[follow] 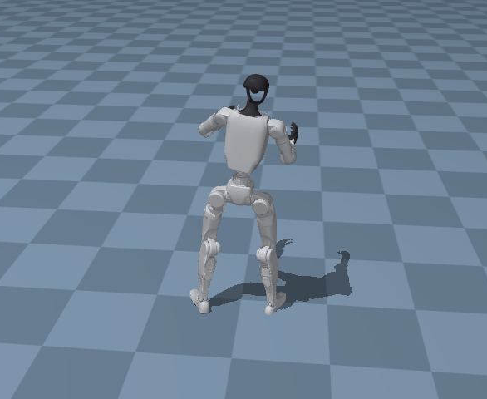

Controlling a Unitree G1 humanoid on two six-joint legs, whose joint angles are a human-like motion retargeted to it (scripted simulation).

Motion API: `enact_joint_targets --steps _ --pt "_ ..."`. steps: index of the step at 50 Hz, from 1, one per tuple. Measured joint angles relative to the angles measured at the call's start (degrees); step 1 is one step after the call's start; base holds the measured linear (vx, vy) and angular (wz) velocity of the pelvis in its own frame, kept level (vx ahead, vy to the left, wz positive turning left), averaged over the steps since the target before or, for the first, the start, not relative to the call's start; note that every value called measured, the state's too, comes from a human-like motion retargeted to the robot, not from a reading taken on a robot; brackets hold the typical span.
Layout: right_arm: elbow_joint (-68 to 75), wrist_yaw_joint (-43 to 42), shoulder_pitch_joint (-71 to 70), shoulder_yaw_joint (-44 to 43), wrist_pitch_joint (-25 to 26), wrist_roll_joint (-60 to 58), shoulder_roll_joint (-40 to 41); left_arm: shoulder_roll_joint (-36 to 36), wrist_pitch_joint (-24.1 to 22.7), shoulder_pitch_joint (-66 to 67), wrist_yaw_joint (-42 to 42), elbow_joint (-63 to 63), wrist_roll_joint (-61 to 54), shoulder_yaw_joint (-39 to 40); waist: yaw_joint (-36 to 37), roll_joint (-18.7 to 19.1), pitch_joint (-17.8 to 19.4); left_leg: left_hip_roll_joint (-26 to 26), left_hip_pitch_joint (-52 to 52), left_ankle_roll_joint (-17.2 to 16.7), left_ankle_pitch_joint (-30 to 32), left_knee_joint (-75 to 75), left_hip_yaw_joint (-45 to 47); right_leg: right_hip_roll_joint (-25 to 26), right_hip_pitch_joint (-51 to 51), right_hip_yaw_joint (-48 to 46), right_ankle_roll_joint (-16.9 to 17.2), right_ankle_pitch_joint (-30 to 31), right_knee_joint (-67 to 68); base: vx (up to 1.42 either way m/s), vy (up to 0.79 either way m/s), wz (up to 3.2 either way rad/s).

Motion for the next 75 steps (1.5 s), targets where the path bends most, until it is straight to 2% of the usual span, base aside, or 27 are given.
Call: enact_joint_targets --steps 4,8,13,18,24,30,37,45,47,52,53,54,55,58,61,64,67,69,72,75 --pt "-0.41 -0.10 -1.18 4.33 2.06 -5.55 3.99 -9.50 -0.83 9.01 -1.38 -1.01 -18.58 4.02 7.30 -1.71 0.14 -1.86 -0.40 0.84 -0.63 -3.42 -4.30 -1.40 0.89 -3.58 -1.96 0.34 1.10 -0.05 0.25 0.93" --pt "-0.94 0.08 -1.50 8.48 3.52 -10.36 7.45 -16.01 -2.06 15.76 -3.22 -1.00 -34.06 4.12 16.57 -3.54 0.65 -3.48 -1.94 1.25 -1.21 -3.84 -8.80 -3.43 1.89 -7.43 -3.42 1.47 2.62 -0.01 0.27 0.97" --pt "-0.12 -0.68 -2.38 14.50 2.95 -13.00 11.30 -18.41 -5.86 22.98 -2.39 -2.34 -40.17 2.80 27.26 -4.91 1.35 -5.11 -4.73 0.71 -2.28 -1.17 -15.97 -6.53 2.91 -10.12 -4.50 3.12 7.97 0.03 0.28 1.22" --pt "2.39 0.40 -5.54 20.68 2.27 -15.50 15.83 -18.82 -9.05 29.95 -3.63 -5.10 -45.07 5.48 33.01 -4.97 1.05 -6.30 -5.31 -2.39 -2.75 -0.37 -25.06 -7.58 2.61 -4.61 -7.03 4.25 18.38 0.09 0.25 1.62" --pt "3.09 6.09 -9.19 23.73 1.45 -17.70 20.03 -18.77 -11.52 34.25 -4.50 -6.44 -42.39 13.09 34.74 -6.60 -0.50 -8.38 -5.76 -7.00 -2.71 -0.82 -37.54 -5.76 2.67 3.91 -8.19 9.44 27.79 0.12 0.17 1.96" --pt "2.44 9.65 -11.40 24.41 0.34 -17.59 20.88 -21.86 -13.86 33.41 -3.64 -7.42 -37.75 20.35 36.61 -9.23 -1.96 -10.33 -6.31 -8.79 -2.27 -3.25 -48.58 -2.63 4.59 9.19 -5.74 17.80 30.08 0.11 0.10 1.87" --pt "2.70 10.40 -13.59 25.24 0.01 -18.63 20.93 -26.43 -17.24 35.40 -2.15 -9.42 -36.67 26.43 39.11 -11.09 -2.38 -10.40 -5.91 -8.02 -0.75 -7.92 -57.36 4.26 6.91 20.66 -0.85 24.56 27.84 0.08 0.03 1.28" --pt "2.91 15.05 -20.30 29.06 -0.99 -22.77 19.12 -27.89 -22.69 37.35 13.32 -6.25 -29.07 31.73 38.18 -10.47 -1.77 -10.19 -6.51 -5.38 0.44 -10.04 -61.59 10.47 8.20 35.30 2.18 26.21 25.73 0.01 -0.02 0.49" --pt "2.71 16.79 -22.30 29.88 -2.06 -24.47 18.01 -26.04 -21.76 36.99 13.39 -3.51 -22.61 33.16 37.79 -10.10 -1.75 -10.21 -6.79 -5.61 0.80 -10.17 -61.26 10.58 7.78 36.30 2.29 25.54 26.04 -0.02 -0.02 -0.12" --pt "1.62 18.38 -27.65 32.61 -4.89 -26.67 15.19 -22.51 -23.50 38.20 11.85 -4.72 -22.97 35.33 37.69 -8.50 -3.08 -9.99 -6.94 -6.22 1.14 -10.53 -56.88 8.00 5.32 33.49 0.71 21.61 27.67 -0.05 -0.03 -0.75" --pt "1.19 18.96 -28.69 33.15 -5.08 -25.83 14.69 -22.40 -24.26 38.55 10.07 -6.94 -27.90 35.62 37.71 -8.05 -3.51 -9.97 -6.89 -6.39 1.06 -10.50 -55.45 6.97 4.67 31.92 0.01 20.41 28.10 -0.05 -0.03 -1.18" --pt "0.38 19.35 -29.67 33.56 -5.58 -25.19 13.91 -20.77 -24.39 39.40 11.06 -6.78 -25.21 35.84 37.60 -7.53 -3.98 -10.00 -6.83 -6.59 0.89 -10.32 -53.94 5.76 4.09 29.94 -0.78 19.13 28.45 -0.05 -0.03 -1.27" --pt "-0.63 19.63 -30.63 33.91 -6.25 -24.65 13.01 -18.39 -24.21 40.48 13.43 -5.44 -18.69 36.04 37.42 -6.98 -4.47 -10.05 -6.78 -6.82 0.69 -10.08 -52.40 4.46 3.54 27.76 -1.62 17.80 28.75 -0.04 -0.03 -1.39" --pt "-4.23 18.86 -32.02 34.31 -6.93 -22.64 10.72 -17.00 -27.30 39.23 15.24 -10.60 -23.15 38.33 37.50 -5.04 -6.09 -10.35 -6.35 -7.95 -0.07 -8.98 -46.85 -0.47 2.67 18.73 -4.84 12.83 28.79 -0.04 -0.03 -1.60" --pt "-9.40 16.34 -32.14 33.22 -6.83 -20.68 7.75 -14.82 -32.29 33.55 19.78 -15.14 -32.02 42.59 37.75 -3.12 -7.71 -11.00 -6.11 -9.07 -1.07 -7.18 -40.39 -5.91 2.97 7.53 -7.55 6.71 27.01 -0.03 -0.04 -1.92" --pt "-14.24 15.64 -30.97 30.93 -7.45 -18.76 4.94 -8.45 -33.29 31.34 22.85 -16.76 -26.60 45.20 37.64 -0.21 -9.96 -10.98 -5.93 -10.14 -1.75 -5.76 -32.99 -9.49 3.99 -3.88 -8.68 1.09 22.46 -0.03 -0.06 -2.33" --pt "-19.22 16.46 -28.23 27.27 -7.25 -16.05 3.03 -0.92 -30.94 31.56 30.66 -19.82 -11.69 46.26 37.49 3.45 -11.83 -10.42 -5.94 -10.51 -2.22 -3.81 -24.23 -10.94 3.95 -11.77 -8.15 -1.71 16.39 -0.04 -0.09 -2.86" --pt "-21.55 16.26 -26.17 25.40 -7.00 -14.82 3.07 3.30 -28.11 32.47 37.36 -23.03 -1.32 47.34 36.79 6.61 -12.44 -9.67 -5.77 -10.39 -2.32 -2.30 -17.61 -11.22 2.44 -13.34 -7.21 -1.54 12.93 -0.04 -0.15 -3.21" --pt "-24.08 14.01 -23.43 23.77 -6.82 -11.55 4.16 10.21 -21.93 30.96 48.62 -27.10 11.87 49.00 33.02 11.47 -11.74 -8.65 -4.83 -8.79 -2.62 -0.06 -7.79 -11.27 -1.05 -10.40 -5.02 0.21 9.16 -0.03 -0.20 -3.08" --pt "-24.35 11.76 -20.80 24.85 -6.64 -3.14 5.36 20.72 -12.77 23.05 56.42 -26.70 21.83 46.33 24.03 15.19 -9.68 -8.12 -3.10 -5.45 -2.92 0.87 -0.31 -10.51 -3.84 -4.64 -2.34 1.68 6.39 0.00 -0.24 -2.25"
